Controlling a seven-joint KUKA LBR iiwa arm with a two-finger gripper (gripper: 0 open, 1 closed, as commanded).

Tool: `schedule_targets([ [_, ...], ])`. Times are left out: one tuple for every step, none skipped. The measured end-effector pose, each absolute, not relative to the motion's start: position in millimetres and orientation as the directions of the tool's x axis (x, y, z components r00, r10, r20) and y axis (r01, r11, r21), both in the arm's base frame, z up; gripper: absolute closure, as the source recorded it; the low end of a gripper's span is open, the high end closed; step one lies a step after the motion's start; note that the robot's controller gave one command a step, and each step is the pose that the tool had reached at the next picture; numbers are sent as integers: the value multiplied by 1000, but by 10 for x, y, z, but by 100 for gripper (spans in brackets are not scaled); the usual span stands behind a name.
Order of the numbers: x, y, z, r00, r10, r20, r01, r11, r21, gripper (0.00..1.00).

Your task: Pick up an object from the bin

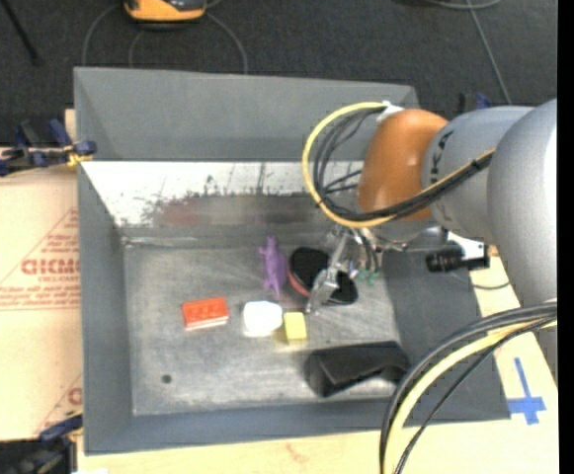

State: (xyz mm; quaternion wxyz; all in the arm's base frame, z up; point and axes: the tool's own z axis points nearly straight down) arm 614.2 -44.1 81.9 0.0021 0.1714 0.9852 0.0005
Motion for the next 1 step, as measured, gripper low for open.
schedule_targets([
  [6103,-400,763,-941,337,-18,337,942,4,100],
])
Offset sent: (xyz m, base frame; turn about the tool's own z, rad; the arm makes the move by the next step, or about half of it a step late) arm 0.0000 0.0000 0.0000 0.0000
